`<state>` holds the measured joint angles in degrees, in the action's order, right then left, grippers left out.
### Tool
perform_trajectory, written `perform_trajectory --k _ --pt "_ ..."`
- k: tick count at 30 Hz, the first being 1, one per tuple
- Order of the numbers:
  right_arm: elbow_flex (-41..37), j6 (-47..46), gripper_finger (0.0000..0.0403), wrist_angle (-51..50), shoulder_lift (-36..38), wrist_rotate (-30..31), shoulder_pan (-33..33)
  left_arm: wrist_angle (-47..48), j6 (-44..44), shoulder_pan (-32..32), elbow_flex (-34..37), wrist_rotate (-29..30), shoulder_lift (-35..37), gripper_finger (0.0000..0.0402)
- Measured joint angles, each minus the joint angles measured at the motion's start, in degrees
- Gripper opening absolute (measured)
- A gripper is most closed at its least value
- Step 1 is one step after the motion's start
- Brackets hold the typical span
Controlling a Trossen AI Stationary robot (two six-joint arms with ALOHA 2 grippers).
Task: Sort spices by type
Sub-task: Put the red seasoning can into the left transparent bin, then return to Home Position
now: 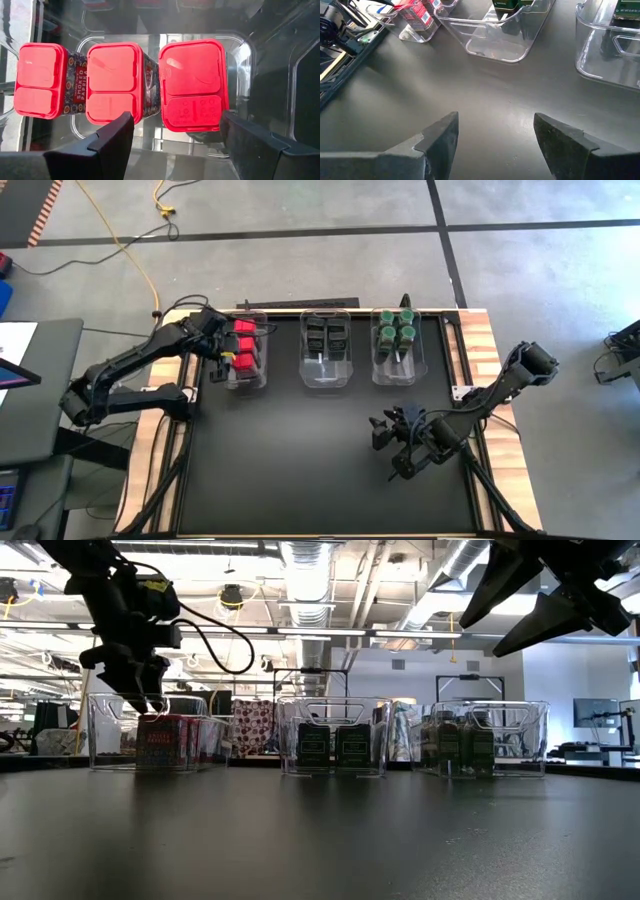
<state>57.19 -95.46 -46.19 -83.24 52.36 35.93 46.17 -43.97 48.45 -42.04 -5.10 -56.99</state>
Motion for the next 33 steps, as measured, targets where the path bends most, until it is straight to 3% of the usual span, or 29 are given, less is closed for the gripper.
perform_trajectory --k 21,33 --pt "0.0 -0.02 0.0286 0.34 0.0 0.0 0.01 0.05 0.87 0.0 -0.43 1.36 0.0 0.0282" --pt "0.01 -0.02 0.0286 0.42 0.0 0.0 -0.1 4.21 10.61 -0.48 -7.77 1.36 0.0 0.0282"
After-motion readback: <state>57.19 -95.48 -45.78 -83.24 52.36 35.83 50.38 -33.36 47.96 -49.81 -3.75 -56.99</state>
